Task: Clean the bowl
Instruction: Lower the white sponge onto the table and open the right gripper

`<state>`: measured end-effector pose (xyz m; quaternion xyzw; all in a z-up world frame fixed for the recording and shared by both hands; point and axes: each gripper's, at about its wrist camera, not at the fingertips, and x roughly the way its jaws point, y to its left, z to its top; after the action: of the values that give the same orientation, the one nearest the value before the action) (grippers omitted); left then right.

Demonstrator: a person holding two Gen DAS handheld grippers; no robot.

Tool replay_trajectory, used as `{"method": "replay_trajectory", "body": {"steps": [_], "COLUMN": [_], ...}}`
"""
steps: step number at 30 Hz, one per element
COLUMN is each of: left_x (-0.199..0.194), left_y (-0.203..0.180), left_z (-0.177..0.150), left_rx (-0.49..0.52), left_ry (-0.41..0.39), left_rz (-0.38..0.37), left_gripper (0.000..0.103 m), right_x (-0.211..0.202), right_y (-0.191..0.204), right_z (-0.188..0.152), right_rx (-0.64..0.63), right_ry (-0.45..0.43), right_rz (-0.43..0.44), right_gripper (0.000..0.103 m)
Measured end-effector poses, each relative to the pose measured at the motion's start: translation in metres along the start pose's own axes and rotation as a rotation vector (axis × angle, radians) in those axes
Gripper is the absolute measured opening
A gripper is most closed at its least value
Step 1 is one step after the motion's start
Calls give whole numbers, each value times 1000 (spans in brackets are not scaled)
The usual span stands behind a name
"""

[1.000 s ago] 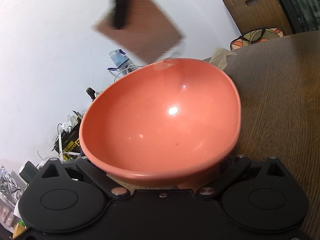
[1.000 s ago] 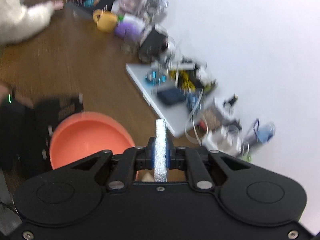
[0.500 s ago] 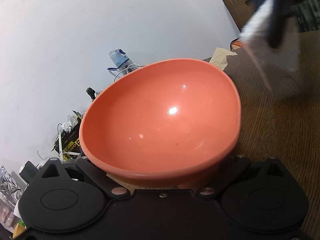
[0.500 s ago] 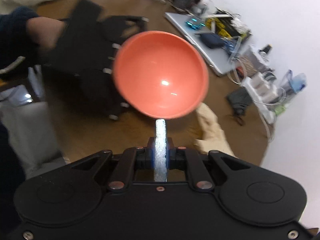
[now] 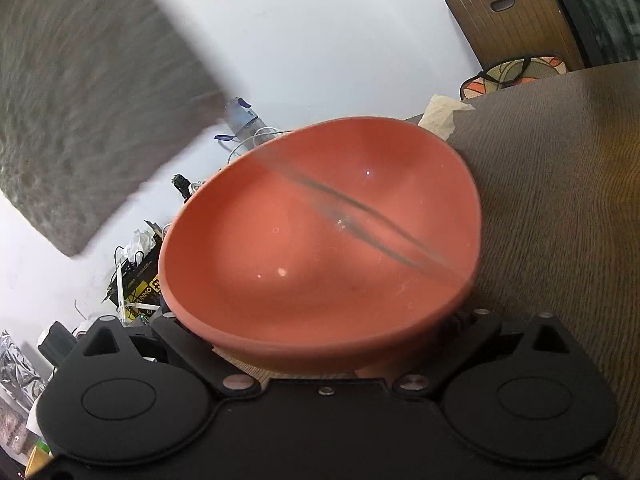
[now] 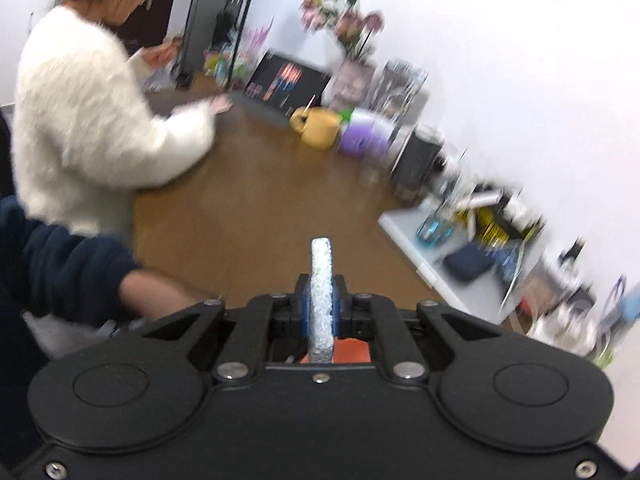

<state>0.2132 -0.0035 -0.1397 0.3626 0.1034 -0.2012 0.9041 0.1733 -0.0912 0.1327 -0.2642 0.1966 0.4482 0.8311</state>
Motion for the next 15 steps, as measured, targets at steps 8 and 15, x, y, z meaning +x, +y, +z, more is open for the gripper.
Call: {"method": "replay_trajectory", "body": {"steps": [8,15], "left_x": [1,1], "left_y": [2,2], "left_z": [1,0], "left_rx": [0,0], "left_ry": [-5,-5], "left_rz": [-7,-8], "left_gripper": [99,99], "right_x": [36,88], "right_y": [-66,-134], "right_z": [-22,-41], "right_rx": [25,183], "right_ry": [118,79], "right_rz": [-198,-229], "right_gripper": [11,11]}}
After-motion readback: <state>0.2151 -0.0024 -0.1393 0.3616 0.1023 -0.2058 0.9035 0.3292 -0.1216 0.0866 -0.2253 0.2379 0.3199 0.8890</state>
